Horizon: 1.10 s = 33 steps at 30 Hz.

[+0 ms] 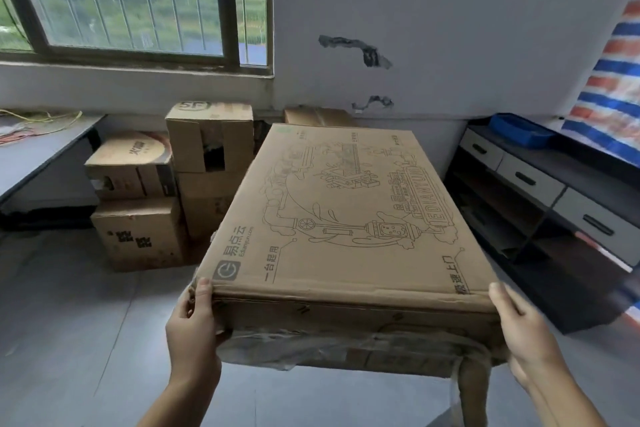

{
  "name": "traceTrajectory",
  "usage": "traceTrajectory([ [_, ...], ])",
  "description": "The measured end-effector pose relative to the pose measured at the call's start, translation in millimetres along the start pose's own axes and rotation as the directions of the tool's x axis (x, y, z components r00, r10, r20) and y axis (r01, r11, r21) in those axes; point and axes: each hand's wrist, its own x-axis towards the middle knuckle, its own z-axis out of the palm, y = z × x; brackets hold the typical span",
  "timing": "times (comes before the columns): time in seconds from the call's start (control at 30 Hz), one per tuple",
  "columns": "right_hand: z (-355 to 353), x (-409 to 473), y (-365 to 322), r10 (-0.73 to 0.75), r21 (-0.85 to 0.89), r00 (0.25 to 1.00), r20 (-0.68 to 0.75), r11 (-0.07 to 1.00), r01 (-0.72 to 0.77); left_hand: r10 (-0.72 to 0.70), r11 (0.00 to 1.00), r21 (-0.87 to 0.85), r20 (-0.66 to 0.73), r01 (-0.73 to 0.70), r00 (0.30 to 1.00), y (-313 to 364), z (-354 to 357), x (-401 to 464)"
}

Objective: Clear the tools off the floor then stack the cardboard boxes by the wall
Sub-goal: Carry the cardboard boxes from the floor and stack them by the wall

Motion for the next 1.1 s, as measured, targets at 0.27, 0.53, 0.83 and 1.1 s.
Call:
traceTrajectory([
  [0.27,63,217,-68,-0.097,0.053,0.993,0.068,0.994,0.094,0.059,0.994,-0.093,-0.055,-0.064,0.997,4,170,115],
  [0.53,160,426,-117,-0.201,0.097,0.976,0.089,0.977,0.192,0.104,0.989,-0.105,-0.034,-0.107,0.994,-11,312,265],
  [0.83,242,625,-140,-0.118,0.051,0.989,0.086,0.992,0.114,0.082,0.996,-0.025,-0.022,-0.082,0.996,-8,447,394],
  [1.1,299,760,-111,0.057,0.072,0.989,0.139,0.995,-0.068,0.056,0.986,0.163,-0.099,-0.039,0.994,-46,550,467],
])
